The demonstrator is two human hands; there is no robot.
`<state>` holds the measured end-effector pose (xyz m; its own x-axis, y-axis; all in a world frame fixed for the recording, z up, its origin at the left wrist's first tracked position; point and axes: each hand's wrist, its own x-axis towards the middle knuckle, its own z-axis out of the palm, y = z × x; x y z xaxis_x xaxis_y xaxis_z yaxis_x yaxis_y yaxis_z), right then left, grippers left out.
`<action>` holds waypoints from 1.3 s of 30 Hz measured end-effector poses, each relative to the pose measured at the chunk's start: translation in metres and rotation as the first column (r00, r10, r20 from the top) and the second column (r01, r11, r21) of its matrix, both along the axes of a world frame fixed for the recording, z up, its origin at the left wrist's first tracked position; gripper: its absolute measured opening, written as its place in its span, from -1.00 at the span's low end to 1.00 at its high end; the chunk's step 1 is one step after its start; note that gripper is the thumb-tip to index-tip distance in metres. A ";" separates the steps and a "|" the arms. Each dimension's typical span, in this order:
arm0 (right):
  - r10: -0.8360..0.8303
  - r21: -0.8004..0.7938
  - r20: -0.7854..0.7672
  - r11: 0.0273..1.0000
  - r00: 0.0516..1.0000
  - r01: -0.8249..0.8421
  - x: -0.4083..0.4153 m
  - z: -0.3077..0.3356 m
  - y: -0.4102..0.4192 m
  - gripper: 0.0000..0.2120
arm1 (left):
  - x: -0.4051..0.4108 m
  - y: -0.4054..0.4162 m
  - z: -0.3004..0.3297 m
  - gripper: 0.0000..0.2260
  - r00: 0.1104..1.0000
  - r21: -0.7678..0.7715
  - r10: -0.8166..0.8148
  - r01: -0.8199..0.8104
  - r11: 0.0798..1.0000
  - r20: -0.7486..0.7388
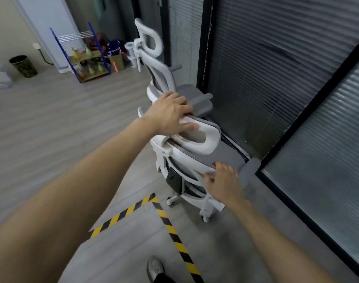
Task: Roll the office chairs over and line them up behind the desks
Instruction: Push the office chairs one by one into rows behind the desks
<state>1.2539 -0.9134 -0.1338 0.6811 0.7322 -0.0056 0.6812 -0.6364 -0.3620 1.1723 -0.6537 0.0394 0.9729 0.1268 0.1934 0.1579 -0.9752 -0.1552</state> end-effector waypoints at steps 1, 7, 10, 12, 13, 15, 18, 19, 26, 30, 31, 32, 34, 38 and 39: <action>0.012 -0.001 0.021 1.000 1.000 -0.012 -0.001 -0.002 -0.010 -0.36 | -0.007 0.004 0.000 -0.26 0.998 -0.050 0.054 -0.055 0.997 -0.024; 0.071 -0.057 0.117 0.996 0.991 -0.065 -0.005 0.005 -0.037 -0.13 | -0.041 -0.042 -0.039 -0.16 0.939 -0.139 0.331 -0.317 0.938 0.090; 0.122 0.001 0.185 0.992 0.975 -0.125 0.001 0.000 -0.058 -0.24 | -0.051 -0.079 -0.031 -0.19 0.911 -0.108 0.408 -0.401 0.910 0.062; 0.192 0.091 0.208 0.973 0.959 -0.214 0.013 -0.011 -0.079 -0.31 | -0.059 -0.105 -0.031 -0.19 0.882 -0.061 0.465 -0.461 0.885 0.071; 0.236 0.136 0.212 0.954 0.949 -0.267 0.022 -0.015 -0.088 -0.34 | -0.062 -0.120 -0.035 -0.18 0.862 -0.044 0.497 -0.495 0.868 0.097; 0.309 0.211 0.222 0.911 0.925 -0.354 0.044 -0.020 -0.102 -0.39 | -0.060 -0.148 -0.040 -0.17 0.827 -0.038 0.536 -0.538 0.842 0.167; 0.406 0.300 0.237 0.833 0.882 -0.464 0.082 -0.024 -0.115 -0.39 | -0.058 -0.167 -0.032 -0.19 0.864 -0.008 0.489 -0.491 0.871 0.120; 0.448 0.317 0.240 0.802 0.861 -0.506 0.096 -0.025 -0.117 -0.39 | -0.063 -0.168 -0.028 -0.20 0.876 0.006 0.477 -0.478 0.878 0.079; 0.675 0.194 0.256 0.666 0.692 -0.721 0.162 -0.025 -0.117 -0.35 | -0.073 -0.254 -0.044 -0.24 0.589 -0.124 0.783 -0.778 0.617 0.198; 0.727 0.166 0.265 0.612 0.633 -0.773 0.169 -0.017 -0.119 -0.15 | -0.064 -0.306 -0.042 -0.24 0.455 -0.102 0.863 -0.869 0.484 0.221; 0.728 0.171 0.269 0.608 0.630 -0.776 0.169 -0.016 -0.119 -0.11 | -0.063 -0.320 -0.043 -0.25 0.424 -0.102 0.878 -0.885 0.454 0.223; 0.728 0.194 0.274 0.598 0.629 -0.777 0.167 -0.015 -0.118 -0.10 | -0.063 -0.332 -0.043 -0.26 0.395 -0.105 0.891 -0.899 0.425 0.225; 0.741 0.263 0.281 0.552 0.610 -0.791 0.163 -0.013 -0.117 -0.15 | -0.069 -0.356 -0.044 -0.28 0.337 -0.119 0.911 -0.921 0.372 0.236; 0.793 0.331 0.278 0.450 0.542 -0.829 0.150 -0.014 -0.126 -0.19 | -0.093 -0.409 -0.045 -0.35 0.307 -0.108 0.920 -0.934 0.340 0.244; 0.811 0.333 0.274 0.425 0.517 -0.842 0.143 -0.015 -0.129 -0.19 | -0.101 -0.423 -0.046 -0.36 0.290 -0.105 0.924 -0.940 0.323 0.247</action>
